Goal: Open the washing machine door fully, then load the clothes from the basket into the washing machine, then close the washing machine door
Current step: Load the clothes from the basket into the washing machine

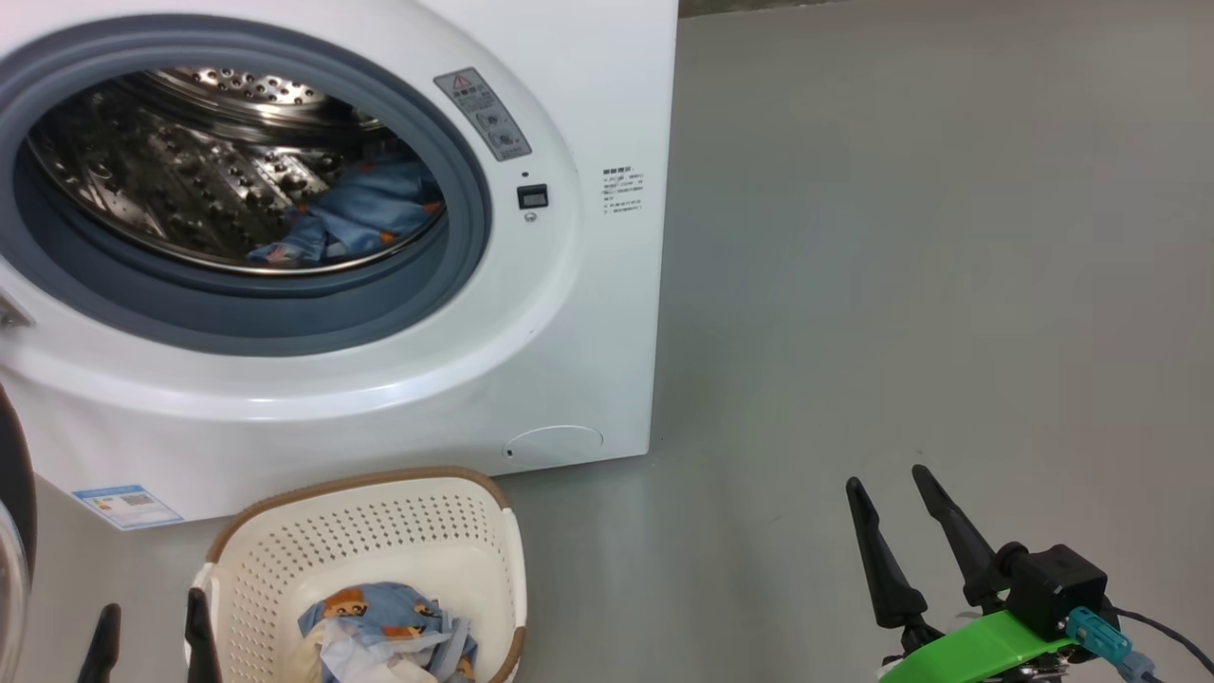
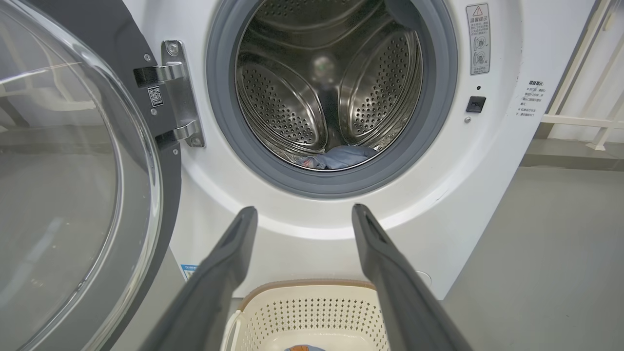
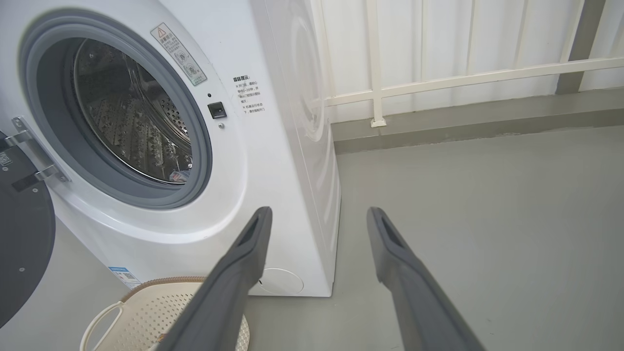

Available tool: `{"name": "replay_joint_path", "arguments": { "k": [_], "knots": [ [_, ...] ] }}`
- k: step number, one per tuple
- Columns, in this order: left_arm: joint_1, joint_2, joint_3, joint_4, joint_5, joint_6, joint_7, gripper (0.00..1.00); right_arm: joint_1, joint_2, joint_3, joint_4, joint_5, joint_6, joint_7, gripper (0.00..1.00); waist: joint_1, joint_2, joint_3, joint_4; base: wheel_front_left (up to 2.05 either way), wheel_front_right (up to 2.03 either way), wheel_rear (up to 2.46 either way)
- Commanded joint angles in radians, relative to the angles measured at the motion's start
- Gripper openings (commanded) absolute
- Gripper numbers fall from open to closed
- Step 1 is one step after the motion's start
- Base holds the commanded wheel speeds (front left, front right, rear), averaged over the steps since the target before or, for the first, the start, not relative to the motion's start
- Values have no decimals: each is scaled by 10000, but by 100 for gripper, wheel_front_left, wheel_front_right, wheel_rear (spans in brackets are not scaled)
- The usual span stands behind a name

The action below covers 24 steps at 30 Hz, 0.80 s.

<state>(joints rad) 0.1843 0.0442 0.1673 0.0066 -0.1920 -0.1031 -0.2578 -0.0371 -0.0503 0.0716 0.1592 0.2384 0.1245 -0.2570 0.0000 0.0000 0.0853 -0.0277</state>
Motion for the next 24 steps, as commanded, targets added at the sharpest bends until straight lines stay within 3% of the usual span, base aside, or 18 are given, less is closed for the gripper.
{"name": "replay_joint_path", "arguments": {
  "k": [1, 16, 24],
  "knots": [
    [-58, 63, 254, -289, -32, 116, -40, 100, -57, 1, 199, -279, -181, 62, -48, 100, 0, 0, 2, -2, 0, 0, 0],
    [13, 61, 48, -234, -126, 234, -40, 100, -48, 1, 158, -331, -318, 62, -48, 100, 0, 0, 54, 44, 0, 0, 0],
    [-162, 61, 42, 496, -576, 147, -40, 100, -139, 1, 250, -328, -194, 62, -48, 100, 0, 0, 462, -101, 0, 0, 0]
  ]
}}
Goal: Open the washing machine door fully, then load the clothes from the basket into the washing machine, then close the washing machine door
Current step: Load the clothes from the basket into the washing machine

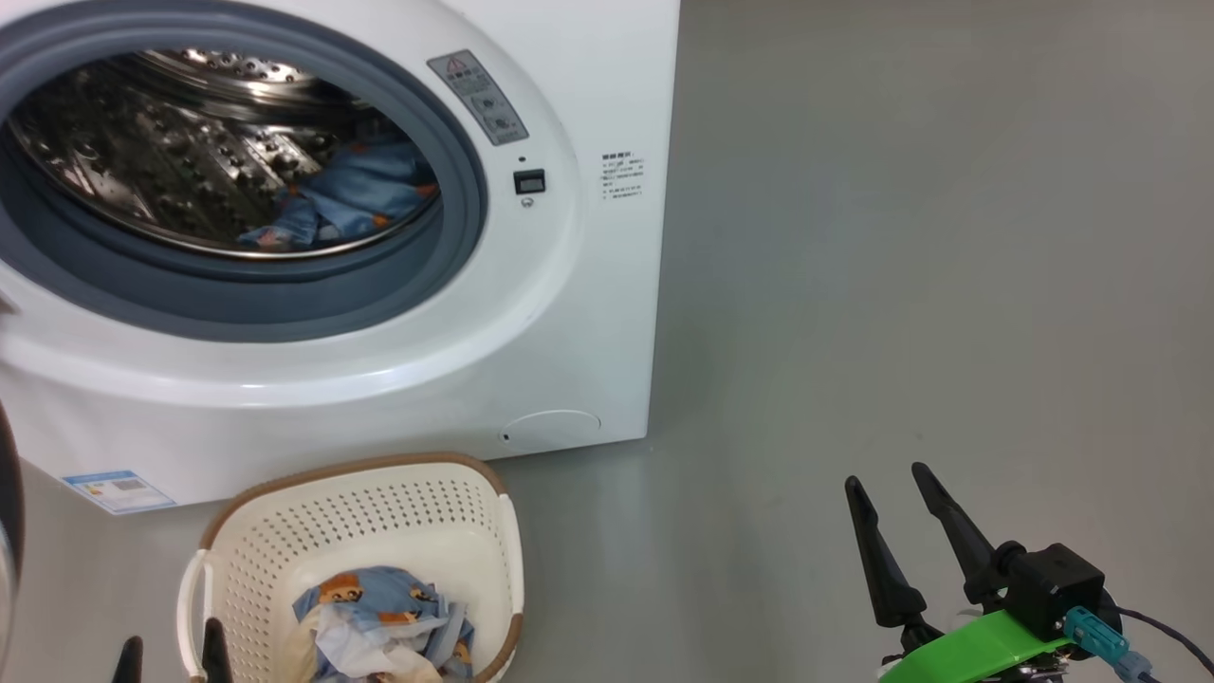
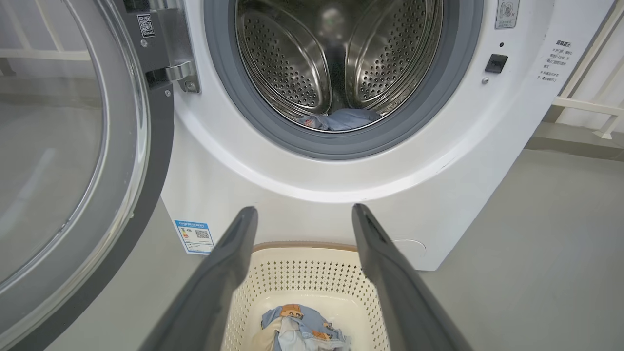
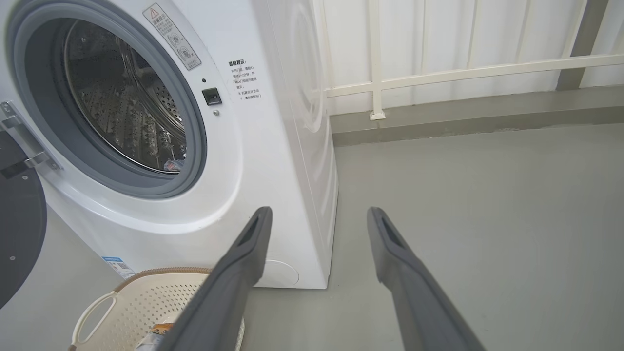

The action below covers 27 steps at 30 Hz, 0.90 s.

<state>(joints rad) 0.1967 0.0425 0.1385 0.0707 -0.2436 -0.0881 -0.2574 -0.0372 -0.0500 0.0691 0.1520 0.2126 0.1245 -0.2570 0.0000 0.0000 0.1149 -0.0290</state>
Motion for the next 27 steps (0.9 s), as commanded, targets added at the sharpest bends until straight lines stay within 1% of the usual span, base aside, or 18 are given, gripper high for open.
{"name": "replay_joint_path", "arguments": {
  "k": [1, 3, 8, 14, 17, 19, 27],
  "knots": [
    [-342, 78, 304, -20, -98, -38, -43, 100, -149, -3, 276, -269, 87, 62, -48, 100, 0, 0, 262, -121, 0, 0, 0],
    [-401, 78, 268, 129, -113, -79, -43, 100, -154, -3, 284, -277, 102, 62, -48, 100, 0, 0, 371, -158, 0, 0, 0],
    [-868, 101, 216, 1085, -272, -297, -43, 100, -277, -3, 317, -342, 164, 62, -48, 100, 0, 0, 1060, -399, 0, 0, 0],
    [-1743, 464, 47, 2362, -565, -411, -44, 100, -555, -3, 440, -450, 259, 62, -48, 100, 0, 0, 2068, -734, 0, 0, 0],
    [-2243, 749, -227, 2873, -842, -420, -44, 100, -698, -3, 457, -559, 296, 62, -48, 100, 0, 0, 2569, -889, 0, 0, 0],
    [-2820, 1110, -587, 3303, -1191, -422, -44, 100, -830, -3, 454, -697, 306, 62, -48, 100, 0, 0, 3085, -969, 0, 0, 0],
    [-4526, 2069, -1374, 4588, -1997, -424, -44, 100, -1285, -3, 679, -1019, 389, 62, -48, 100, 0, 0, 4561, -1224, 0, 0, 0]
  ]
}}
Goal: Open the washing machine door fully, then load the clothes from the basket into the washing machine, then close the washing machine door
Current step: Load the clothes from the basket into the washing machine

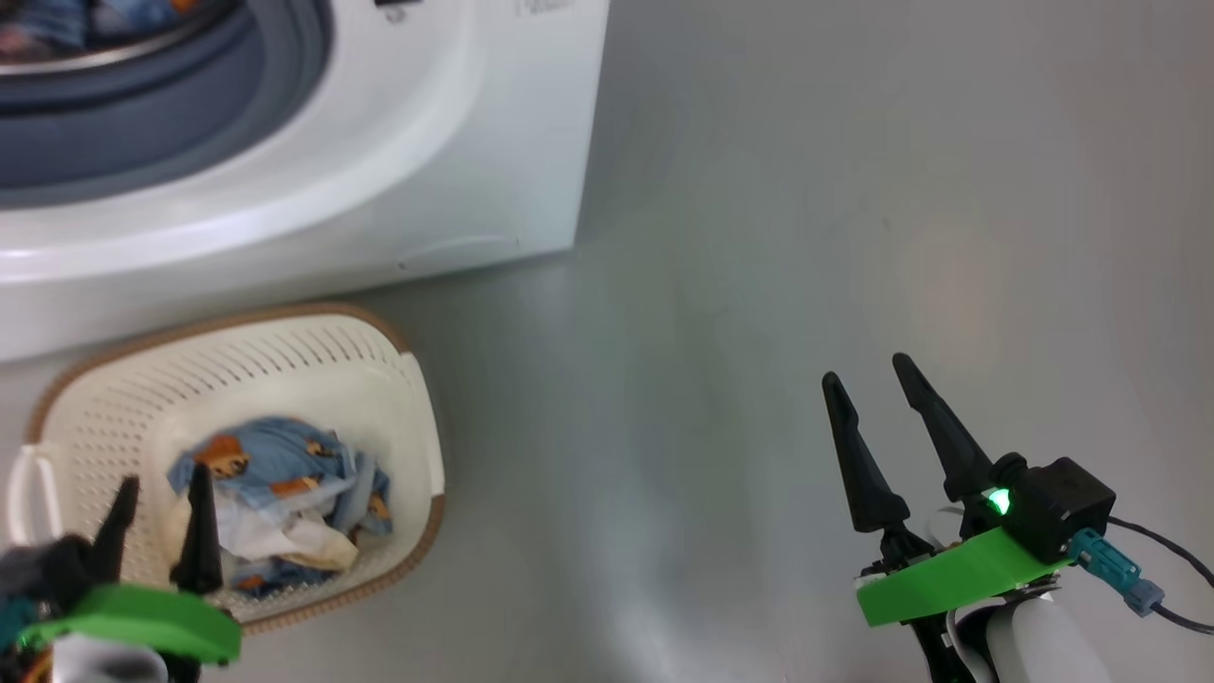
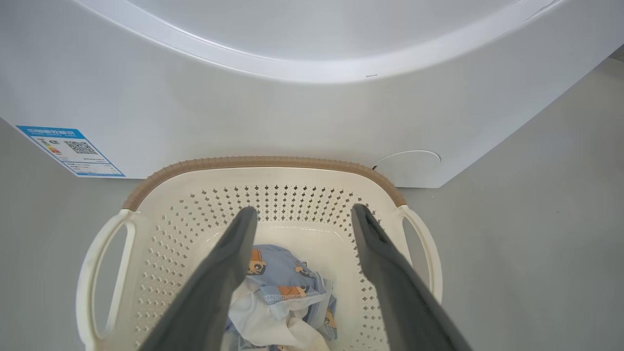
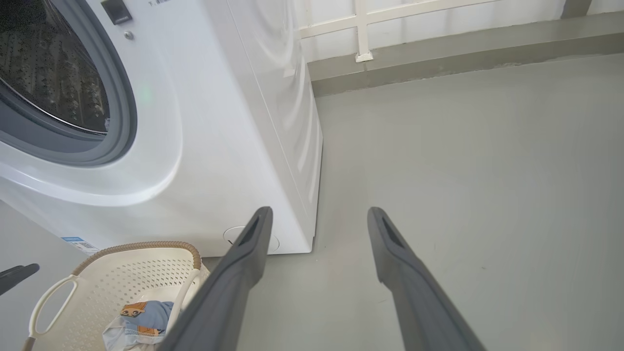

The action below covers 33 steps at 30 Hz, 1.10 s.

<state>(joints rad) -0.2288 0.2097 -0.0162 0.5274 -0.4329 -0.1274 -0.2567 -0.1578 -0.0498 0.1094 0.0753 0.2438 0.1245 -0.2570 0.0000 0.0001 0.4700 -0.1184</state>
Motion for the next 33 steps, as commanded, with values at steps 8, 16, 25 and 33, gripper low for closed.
{"name": "replay_joint_path", "arguments": {
  "k": [8, 16, 25, 33],
  "knots": [
    [-1887, 1250, -806, 1380, -779, -32, -51, 100, -331, -4, 333, -510, 65, 62, -48, 100, 0, -1, 2251, -441, 0, 0, 0],
    [-3239, 1778, -1981, 3280, -1949, -32, 247, 100, -516, -4, 364, -791, 104, 62, -48, 100, 0, -1, 3129, -495, 0, 0, 0],
    [-4524, 2520, -2843, 4539, -2970, -32, 1455, 100, -552, -4, 347, -996, 231, 62, -48, 100, 0, -1, 4074, -554, 0, 0, 0],
    [-5466, 2565, -3165, 5077, -3848, -32, 2676, 100, -689, -4, 386, -1125, 319, 62, -48, 100, 0, -1, 4495, -555, 0, 0, 0]
  ]
}}
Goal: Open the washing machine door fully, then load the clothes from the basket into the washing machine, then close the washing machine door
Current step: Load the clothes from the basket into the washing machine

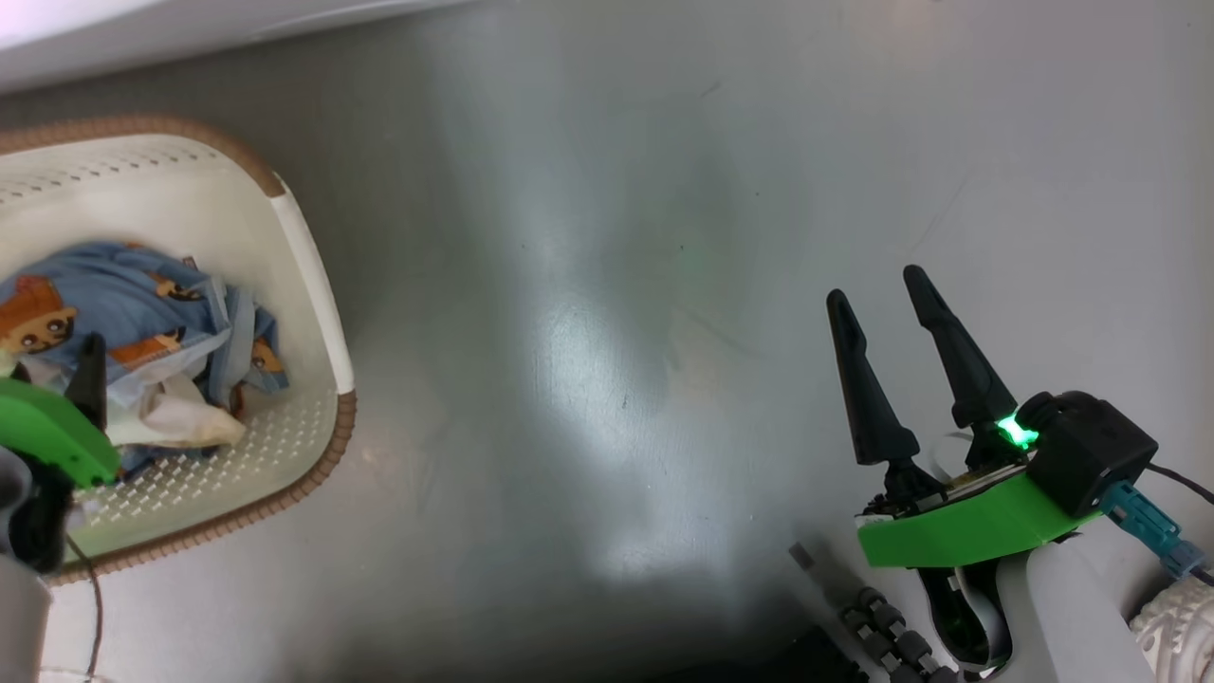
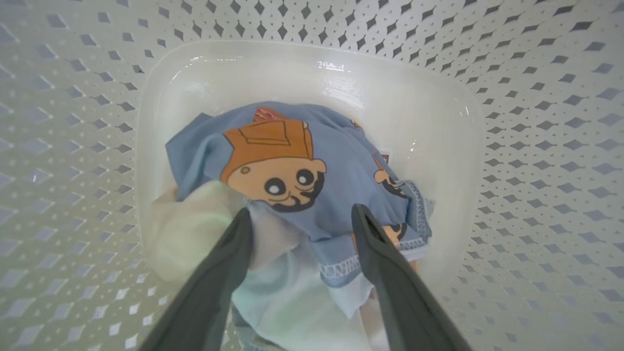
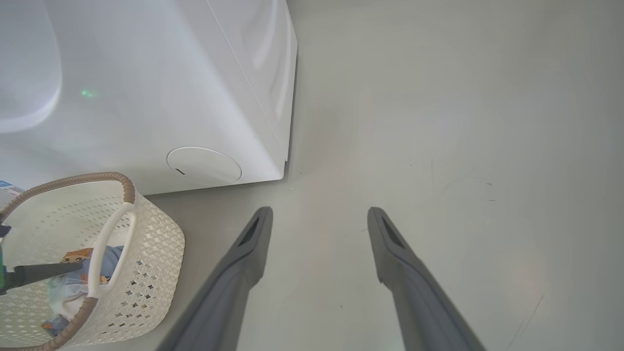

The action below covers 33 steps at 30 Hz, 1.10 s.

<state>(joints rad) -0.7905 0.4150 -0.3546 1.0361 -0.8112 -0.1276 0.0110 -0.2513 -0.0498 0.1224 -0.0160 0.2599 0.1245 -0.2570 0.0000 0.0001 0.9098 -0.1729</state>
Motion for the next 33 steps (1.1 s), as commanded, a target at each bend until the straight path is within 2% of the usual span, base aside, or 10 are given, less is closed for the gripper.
{"name": "replay_joint_path", "arguments": {
  "k": [1, 12, 21, 22, 23, 25, 28, 33],
  "knots": [
    [68, 524, 202, -1, -206, -30, 117, 100, 228, -4, 263, -224, 168, 62, -48, 100, 0, -1, 136, -5, 0, 0, 0],
    [-1027, 816, -817, 292, -555, -30, 1936, 100, 65, -4, 289, -367, 262, 62, -48, 100, 0, -1, 857, -51, 0, 0, 0],
    [-1745, 925, -1294, 198, -827, -30, 2210, 100, 38, -4, 312, -538, 342, 62, -48, 100, 0, -1, 1348, -177, 0, 0, 0],
    [-1766, 933, -1374, 231, -819, -30, 2204, 87, 46, -4, 321, -542, 348, 62, -48, 100, 0, -1, 1351, -191, 0, 0, 0],
    [-1766, 916, -1453, 249, -844, -30, 2242, 46, 51, -4, 329, -543, 352, 62, -48, 100, 0, -1, 1349, -202, 0, 0, 0],
    [-1746, 878, -1464, 274, -1033, -30, 2200, 0, 44, -4, 316, -548, 365, 62, -48, 100, 0, -1, 1335, -216, 0, 0, 0],
    [-1666, 914, -1642, 150, -1098, -30, 2160, 0, 13, -4, 311, -556, 377, 62, -48, 100, 0, -1, 1312, -236, 0, 0, 0],
    [-1394, 1139, -1984, -361, -1330, -31, 1365, 0, -168, -4, 287, -575, 380, 62, -48, 100, 0, -1, 1117, -242, 0, 0, 0]
  ]
}}
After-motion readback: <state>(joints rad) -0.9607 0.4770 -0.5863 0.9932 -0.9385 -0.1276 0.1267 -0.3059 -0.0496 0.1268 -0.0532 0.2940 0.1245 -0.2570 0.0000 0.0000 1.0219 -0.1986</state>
